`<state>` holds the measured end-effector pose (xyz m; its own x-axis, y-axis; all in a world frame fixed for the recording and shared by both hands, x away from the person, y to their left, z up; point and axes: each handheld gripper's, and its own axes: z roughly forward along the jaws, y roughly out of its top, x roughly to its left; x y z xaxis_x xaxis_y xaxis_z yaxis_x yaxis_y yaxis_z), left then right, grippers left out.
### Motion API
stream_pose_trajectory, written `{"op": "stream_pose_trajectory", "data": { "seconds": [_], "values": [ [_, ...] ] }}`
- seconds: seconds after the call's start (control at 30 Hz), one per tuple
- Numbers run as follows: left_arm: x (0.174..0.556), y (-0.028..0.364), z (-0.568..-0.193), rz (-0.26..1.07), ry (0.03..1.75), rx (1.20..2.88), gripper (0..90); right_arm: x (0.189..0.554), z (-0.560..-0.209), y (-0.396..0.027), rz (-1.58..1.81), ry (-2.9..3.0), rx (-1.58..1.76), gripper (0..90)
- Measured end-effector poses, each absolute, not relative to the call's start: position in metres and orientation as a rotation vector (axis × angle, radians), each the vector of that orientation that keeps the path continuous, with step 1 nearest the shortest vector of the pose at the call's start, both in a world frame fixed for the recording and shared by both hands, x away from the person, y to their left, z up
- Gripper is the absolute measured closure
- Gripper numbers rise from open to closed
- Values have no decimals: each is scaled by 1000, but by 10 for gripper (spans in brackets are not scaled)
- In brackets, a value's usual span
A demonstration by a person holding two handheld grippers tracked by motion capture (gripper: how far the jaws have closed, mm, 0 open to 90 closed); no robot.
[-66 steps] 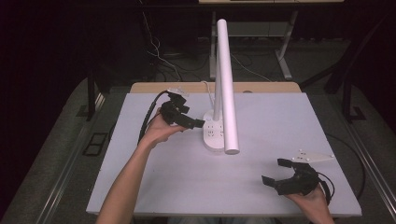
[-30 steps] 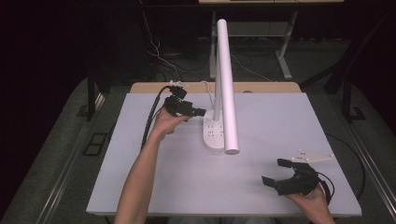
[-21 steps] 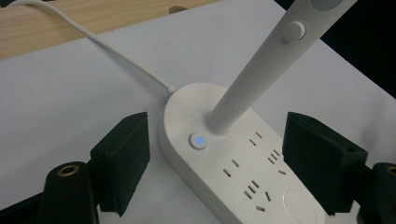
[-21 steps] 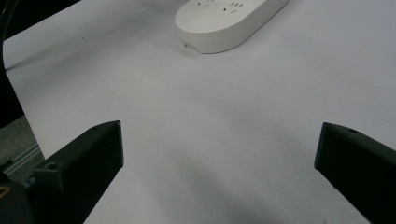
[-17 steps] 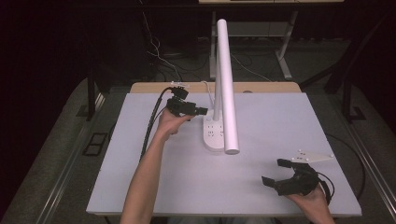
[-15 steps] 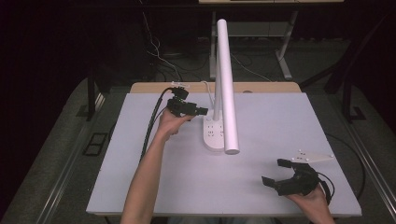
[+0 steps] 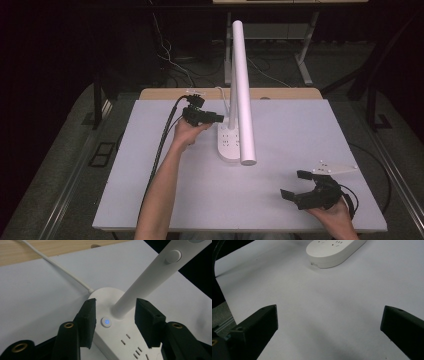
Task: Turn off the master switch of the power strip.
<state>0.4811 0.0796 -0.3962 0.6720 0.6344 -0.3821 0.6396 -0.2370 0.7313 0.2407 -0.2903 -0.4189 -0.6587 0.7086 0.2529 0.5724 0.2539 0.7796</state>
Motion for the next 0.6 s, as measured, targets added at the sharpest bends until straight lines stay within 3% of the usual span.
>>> {"op": "stream_pose_trajectory", "data": {
  "seconds": [0.47,0.6],
  "values": [
    [482,68,-408,-3,1014,1940,827,241,-419,-291,1369,2366,1216,5],
    [482,65,-411,-3,1024,1939,860,241,-419,-291,1368,2367,1216,5]
  ]
}}
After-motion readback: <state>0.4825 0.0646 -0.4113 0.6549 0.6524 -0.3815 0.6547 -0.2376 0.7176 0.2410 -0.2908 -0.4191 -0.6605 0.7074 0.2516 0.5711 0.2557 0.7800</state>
